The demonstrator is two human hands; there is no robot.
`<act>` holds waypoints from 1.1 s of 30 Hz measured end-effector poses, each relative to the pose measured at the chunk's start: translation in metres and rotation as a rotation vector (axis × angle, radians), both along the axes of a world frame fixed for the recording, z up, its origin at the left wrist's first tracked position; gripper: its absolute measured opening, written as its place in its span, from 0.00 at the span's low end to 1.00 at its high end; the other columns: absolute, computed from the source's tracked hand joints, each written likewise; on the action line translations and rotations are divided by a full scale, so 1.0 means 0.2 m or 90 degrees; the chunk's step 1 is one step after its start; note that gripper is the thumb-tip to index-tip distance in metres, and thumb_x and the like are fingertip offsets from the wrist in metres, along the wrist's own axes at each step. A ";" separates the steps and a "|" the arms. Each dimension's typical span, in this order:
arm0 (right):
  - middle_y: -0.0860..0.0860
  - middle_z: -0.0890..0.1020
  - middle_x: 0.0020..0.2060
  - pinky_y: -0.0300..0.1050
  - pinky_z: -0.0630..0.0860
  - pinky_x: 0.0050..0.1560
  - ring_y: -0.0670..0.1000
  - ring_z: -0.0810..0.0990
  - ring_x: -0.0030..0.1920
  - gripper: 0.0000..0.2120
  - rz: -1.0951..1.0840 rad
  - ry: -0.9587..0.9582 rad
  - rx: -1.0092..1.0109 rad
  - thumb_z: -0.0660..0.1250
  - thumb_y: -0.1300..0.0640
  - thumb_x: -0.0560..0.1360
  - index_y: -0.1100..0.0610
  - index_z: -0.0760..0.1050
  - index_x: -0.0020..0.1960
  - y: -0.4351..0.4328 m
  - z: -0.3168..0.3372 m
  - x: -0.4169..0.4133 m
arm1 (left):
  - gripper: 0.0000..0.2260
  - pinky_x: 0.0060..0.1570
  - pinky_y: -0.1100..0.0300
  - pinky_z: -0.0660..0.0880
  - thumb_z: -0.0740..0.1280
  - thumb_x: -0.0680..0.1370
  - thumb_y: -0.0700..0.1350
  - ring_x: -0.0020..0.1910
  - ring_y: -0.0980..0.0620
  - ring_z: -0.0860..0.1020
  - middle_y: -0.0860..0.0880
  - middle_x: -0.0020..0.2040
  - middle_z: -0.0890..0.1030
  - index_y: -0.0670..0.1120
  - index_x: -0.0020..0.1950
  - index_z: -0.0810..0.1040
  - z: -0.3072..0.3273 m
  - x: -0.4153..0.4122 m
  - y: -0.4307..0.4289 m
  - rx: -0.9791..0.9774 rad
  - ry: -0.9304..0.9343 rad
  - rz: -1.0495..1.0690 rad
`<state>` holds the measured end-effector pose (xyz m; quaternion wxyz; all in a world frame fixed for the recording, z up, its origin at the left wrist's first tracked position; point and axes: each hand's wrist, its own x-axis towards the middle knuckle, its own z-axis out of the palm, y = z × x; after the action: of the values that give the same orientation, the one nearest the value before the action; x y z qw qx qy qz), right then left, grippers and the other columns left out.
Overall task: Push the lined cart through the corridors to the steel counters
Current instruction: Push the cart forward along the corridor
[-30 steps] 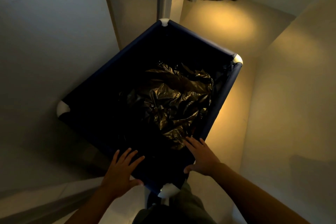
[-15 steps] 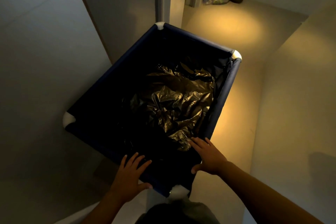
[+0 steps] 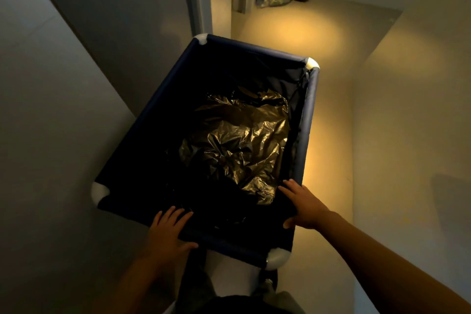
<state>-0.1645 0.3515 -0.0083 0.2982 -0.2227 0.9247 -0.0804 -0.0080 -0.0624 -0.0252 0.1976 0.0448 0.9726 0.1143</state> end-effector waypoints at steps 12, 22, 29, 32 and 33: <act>0.49 0.56 0.82 0.56 0.59 0.79 0.54 0.57 0.80 0.46 -0.507 0.071 -0.290 0.73 0.37 0.73 0.49 0.55 0.82 -0.48 0.07 0.53 | 0.43 0.76 0.41 0.53 0.49 0.69 0.81 0.79 0.47 0.61 0.52 0.76 0.69 0.59 0.77 0.65 0.06 -0.07 -0.69 -0.051 -0.058 -0.053; 0.46 0.50 0.83 0.57 0.50 0.81 0.52 0.48 0.82 0.54 -0.419 0.031 -0.155 0.65 0.22 0.67 0.46 0.49 0.83 -0.59 0.05 0.94 | 0.41 0.72 0.37 0.60 0.49 0.71 0.79 0.77 0.44 0.64 0.50 0.75 0.71 0.58 0.77 0.65 0.09 -0.06 -0.66 -0.054 -0.048 -0.085; 0.51 0.49 0.83 0.59 0.45 0.80 0.57 0.46 0.83 0.46 -0.274 -0.054 0.075 0.59 0.27 0.75 0.48 0.47 0.83 -0.64 0.07 0.87 | 0.42 0.70 0.35 0.61 0.45 0.71 0.79 0.76 0.42 0.66 0.47 0.73 0.73 0.56 0.76 0.68 0.10 -0.06 -0.64 -0.051 -0.028 -0.086; 0.53 0.53 0.83 0.60 0.47 0.80 0.59 0.50 0.82 0.45 -0.265 -0.088 0.105 0.57 0.27 0.76 0.48 0.47 0.83 -0.65 0.09 0.85 | 0.41 0.69 0.34 0.63 0.44 0.72 0.78 0.75 0.41 0.67 0.46 0.73 0.73 0.57 0.75 0.70 0.10 -0.07 -0.64 -0.050 -0.022 -0.094; 0.53 0.54 0.83 0.60 0.47 0.80 0.60 0.51 0.82 0.44 -0.262 -0.094 0.112 0.56 0.26 0.76 0.48 0.47 0.83 -0.65 0.09 0.85 | 0.41 0.69 0.34 0.63 0.44 0.72 0.78 0.74 0.40 0.67 0.46 0.73 0.73 0.57 0.75 0.70 0.10 -0.08 -0.64 -0.049 -0.026 -0.096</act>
<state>0.0048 0.2216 0.0098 0.3606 0.0038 0.9298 -0.0743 -0.0233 -0.1898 -0.0051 0.2267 0.1079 0.9659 0.0626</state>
